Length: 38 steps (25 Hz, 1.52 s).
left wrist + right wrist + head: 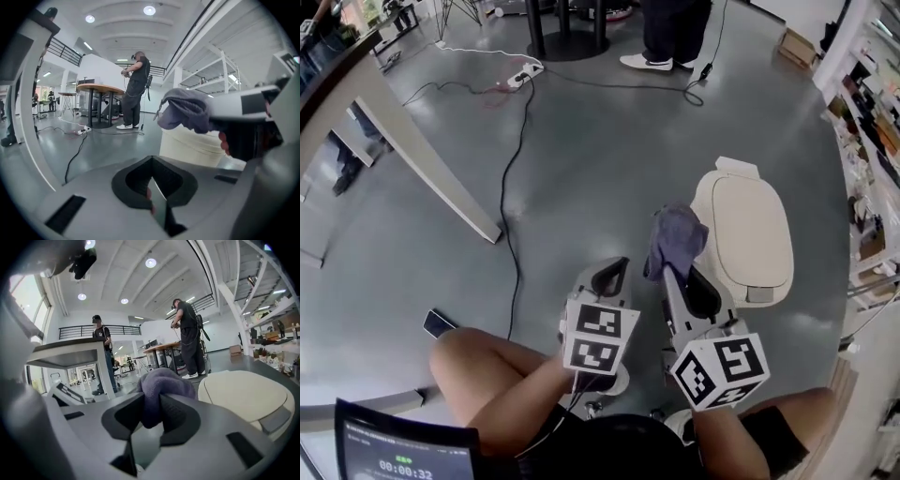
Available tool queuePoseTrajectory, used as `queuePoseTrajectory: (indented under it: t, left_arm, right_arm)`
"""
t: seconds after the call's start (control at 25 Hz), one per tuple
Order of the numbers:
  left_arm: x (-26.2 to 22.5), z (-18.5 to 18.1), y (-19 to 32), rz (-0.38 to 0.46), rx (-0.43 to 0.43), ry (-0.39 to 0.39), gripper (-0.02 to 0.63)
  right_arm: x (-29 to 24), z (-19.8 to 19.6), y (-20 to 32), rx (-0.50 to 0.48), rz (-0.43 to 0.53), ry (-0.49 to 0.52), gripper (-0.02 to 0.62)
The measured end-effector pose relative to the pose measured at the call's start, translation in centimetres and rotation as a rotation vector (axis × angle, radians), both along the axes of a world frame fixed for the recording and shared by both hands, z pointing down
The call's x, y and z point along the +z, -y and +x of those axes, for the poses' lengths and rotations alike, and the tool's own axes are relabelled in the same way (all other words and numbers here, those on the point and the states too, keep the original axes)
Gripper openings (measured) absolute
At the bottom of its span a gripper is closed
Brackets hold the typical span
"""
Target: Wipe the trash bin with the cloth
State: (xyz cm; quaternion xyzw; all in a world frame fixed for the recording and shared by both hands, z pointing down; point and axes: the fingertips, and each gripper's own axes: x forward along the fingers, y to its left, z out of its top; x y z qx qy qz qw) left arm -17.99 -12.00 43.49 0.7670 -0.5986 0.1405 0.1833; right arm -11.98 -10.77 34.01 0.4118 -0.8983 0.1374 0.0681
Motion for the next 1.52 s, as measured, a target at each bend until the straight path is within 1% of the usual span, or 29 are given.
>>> queuePoseTrajectory:
  t: [0.08, 0.2, 0.32, 0.56, 0.76, 0.92, 1.04, 1.24, 1.52]
  left_arm:
    - [-0.4, -1.1, 0.4, 0.010, -0.011, -0.014, 0.000]
    - [-0.6, -1.7, 0.5, 0.015, -0.029, -0.016, 0.000]
    - [-0.6, -1.9, 0.4, 0.007, -0.036, -0.032, 0.000]
    - [-0.8, -1.3, 0.0, 0.017, -0.026, -0.032, 0.000]
    - [-0.5, -0.4, -0.3, 0.009, 0.000, -0.031, 0.000]
    - [-0.3, 0.6, -0.3, 0.007, 0.022, -0.031, 0.000]
    - [0.0, 1.0, -0.4, 0.006, 0.027, -0.031, 0.000]
    - [0.9, 1.4, -0.9, -0.013, 0.041, -0.027, 0.000]
    - [1.5, 2.0, -1.0, -0.032, 0.059, -0.019, 0.000]
  right_arm:
    - [1.3, -0.6, -0.4, 0.032, -0.022, 0.005, 0.092]
    - [4.0, -0.2, -1.4, 0.065, -0.081, 0.017, 0.092]
    - [6.8, 0.6, -2.2, 0.096, -0.127, -0.003, 0.092]
    - [11.4, 4.2, -2.5, 0.255, -0.209, 0.020, 0.092]
    - [12.3, 5.8, -2.2, 0.321, -0.194, 0.021, 0.092]
    - [12.4, 6.9, -1.5, 0.374, -0.187, 0.073, 0.092]
    - [12.6, 7.3, -1.1, 0.394, -0.177, 0.090, 0.092]
    - [14.4, 8.4, -0.9, 0.435, -0.224, 0.096, 0.092]
    - [18.1, 9.5, -0.9, 0.467, -0.287, 0.048, 0.092]
